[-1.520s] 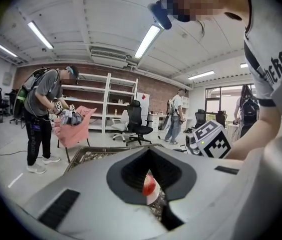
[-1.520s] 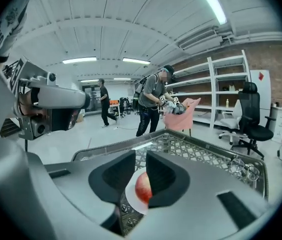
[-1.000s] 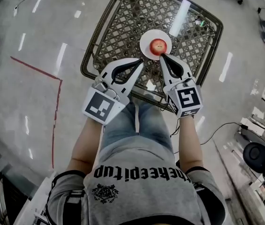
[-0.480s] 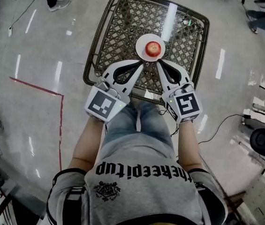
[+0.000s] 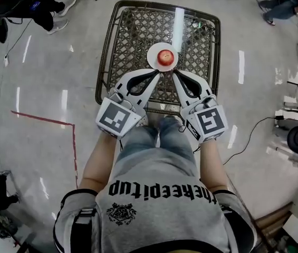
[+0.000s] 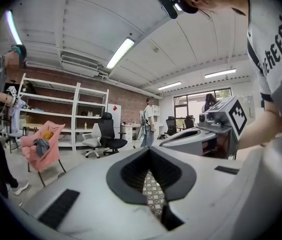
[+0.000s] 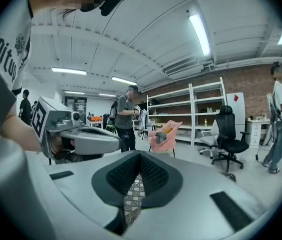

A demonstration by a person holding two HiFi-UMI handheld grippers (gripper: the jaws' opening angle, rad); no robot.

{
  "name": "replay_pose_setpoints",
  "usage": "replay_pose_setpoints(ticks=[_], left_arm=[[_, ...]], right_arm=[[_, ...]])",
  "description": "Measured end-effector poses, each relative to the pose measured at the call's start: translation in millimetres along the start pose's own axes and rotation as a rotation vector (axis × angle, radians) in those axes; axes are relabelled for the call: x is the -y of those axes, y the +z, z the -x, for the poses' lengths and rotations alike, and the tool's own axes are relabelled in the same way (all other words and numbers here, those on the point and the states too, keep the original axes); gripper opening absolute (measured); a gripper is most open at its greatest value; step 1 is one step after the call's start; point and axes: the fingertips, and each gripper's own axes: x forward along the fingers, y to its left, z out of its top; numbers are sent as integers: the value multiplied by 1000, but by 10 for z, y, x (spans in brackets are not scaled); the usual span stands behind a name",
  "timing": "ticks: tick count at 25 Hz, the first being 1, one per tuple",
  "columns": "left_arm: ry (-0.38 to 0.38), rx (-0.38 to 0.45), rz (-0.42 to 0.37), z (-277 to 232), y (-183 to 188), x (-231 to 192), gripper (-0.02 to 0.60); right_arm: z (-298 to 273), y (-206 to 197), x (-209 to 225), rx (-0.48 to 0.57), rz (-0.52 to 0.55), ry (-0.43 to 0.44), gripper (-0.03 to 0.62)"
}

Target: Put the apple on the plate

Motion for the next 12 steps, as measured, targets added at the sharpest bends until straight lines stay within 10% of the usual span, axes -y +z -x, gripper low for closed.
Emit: replay_pose_setpoints(ticks=[12], left_arm=[[-102, 51, -86, 136, 88, 180, 21]], right_arm=[[300, 250, -273, 69, 8, -61, 3]])
